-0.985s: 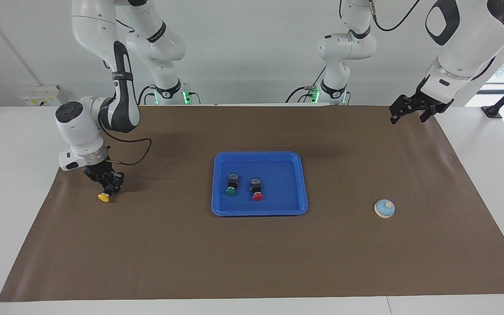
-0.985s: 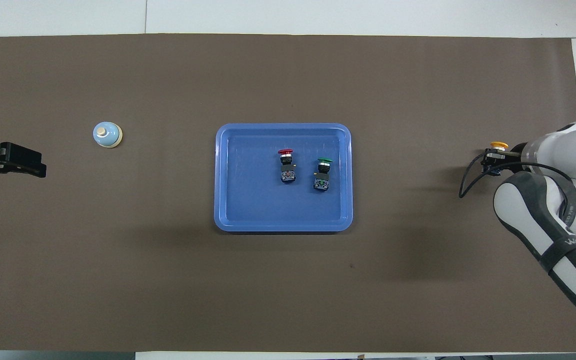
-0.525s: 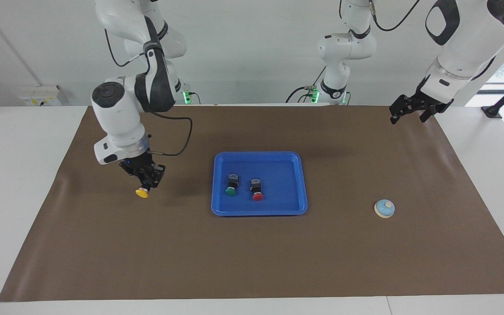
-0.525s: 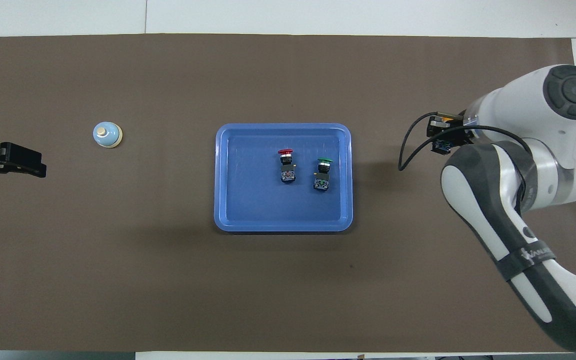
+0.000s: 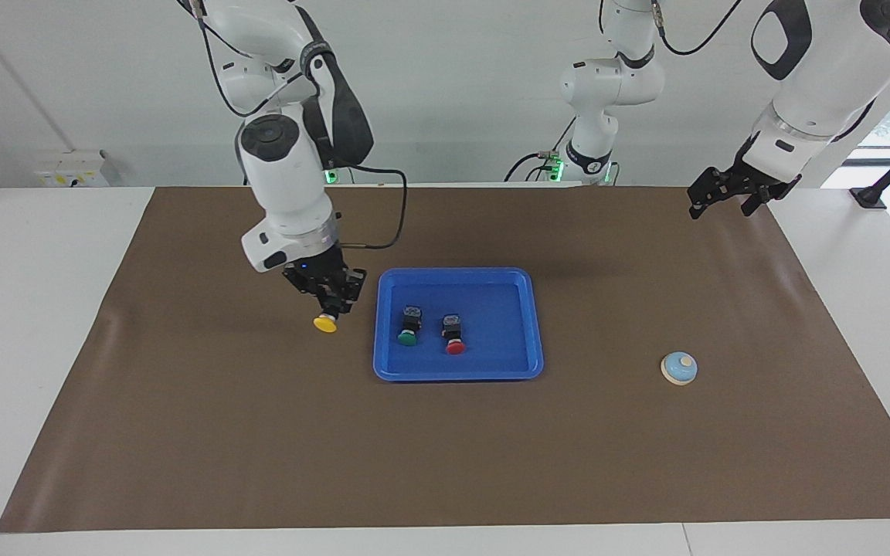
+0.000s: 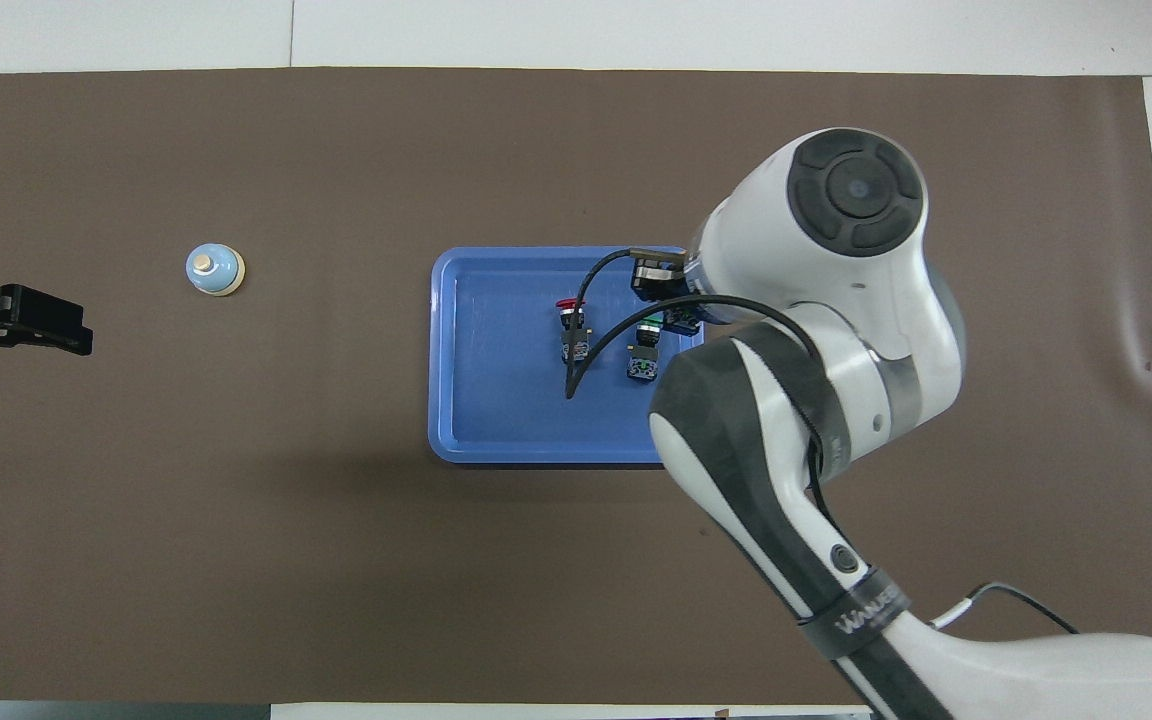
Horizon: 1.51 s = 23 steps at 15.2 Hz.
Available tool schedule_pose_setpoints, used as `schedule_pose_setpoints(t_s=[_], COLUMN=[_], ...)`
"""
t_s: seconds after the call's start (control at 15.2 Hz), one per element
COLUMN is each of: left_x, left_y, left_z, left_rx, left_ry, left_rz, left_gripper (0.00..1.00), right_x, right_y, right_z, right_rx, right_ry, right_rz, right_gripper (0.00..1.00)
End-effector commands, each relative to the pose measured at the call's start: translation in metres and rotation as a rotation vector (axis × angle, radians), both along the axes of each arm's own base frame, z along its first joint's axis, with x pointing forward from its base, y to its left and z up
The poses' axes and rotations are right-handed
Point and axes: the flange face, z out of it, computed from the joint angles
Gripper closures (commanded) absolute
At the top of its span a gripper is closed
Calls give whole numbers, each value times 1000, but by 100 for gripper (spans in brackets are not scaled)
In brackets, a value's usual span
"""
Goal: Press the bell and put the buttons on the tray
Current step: 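Place the yellow button in the tray with the right gripper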
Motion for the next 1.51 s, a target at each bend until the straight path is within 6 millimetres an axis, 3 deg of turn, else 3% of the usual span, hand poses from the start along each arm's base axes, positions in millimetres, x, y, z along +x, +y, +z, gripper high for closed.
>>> schedule_pose_setpoints(t_s=[0.0, 0.2, 0.39, 0.53, 0.59, 0.79, 1.25, 1.31, 1.38, 1.44], left_x=[-7, -7, -7, -7, -7, -7, -7, -7, -7, -7], left_y=[2, 2, 2, 2, 2, 2, 2, 2, 2, 2], left_z=[2, 2, 2, 2, 2, 2, 2, 2, 2, 2], left_rx=[11, 11, 11, 11, 11, 11, 11, 11, 11, 11], left_ry=[0, 0, 0, 0, 0, 0, 0, 0, 0, 0], left_rz=[7, 9, 9, 9, 7, 9, 7, 7, 9, 9], left_gripper=[0, 0, 0, 0, 0, 0, 0, 0, 0, 0], right_x=[-2, -3, -3, -6, -10, -19, -15, -12, -14, -15], right_y=[52, 107, 143, 157, 164, 165, 157, 155, 157, 160], right_z=[-10, -46, -85, -99, -116, -153, -162, -162, -162, -161], right_rx=[18, 4, 13, 33, 17, -6, -14, -9, -9, -7], right_ry=[32, 41, 11, -28, -28, -37, -31, -35, -35, -32], right_rz=[-13, -28, -2, 15, 34, 56, 44, 38, 37, 18], right_gripper=[100, 100, 100, 100, 100, 100, 100, 55, 1, 0])
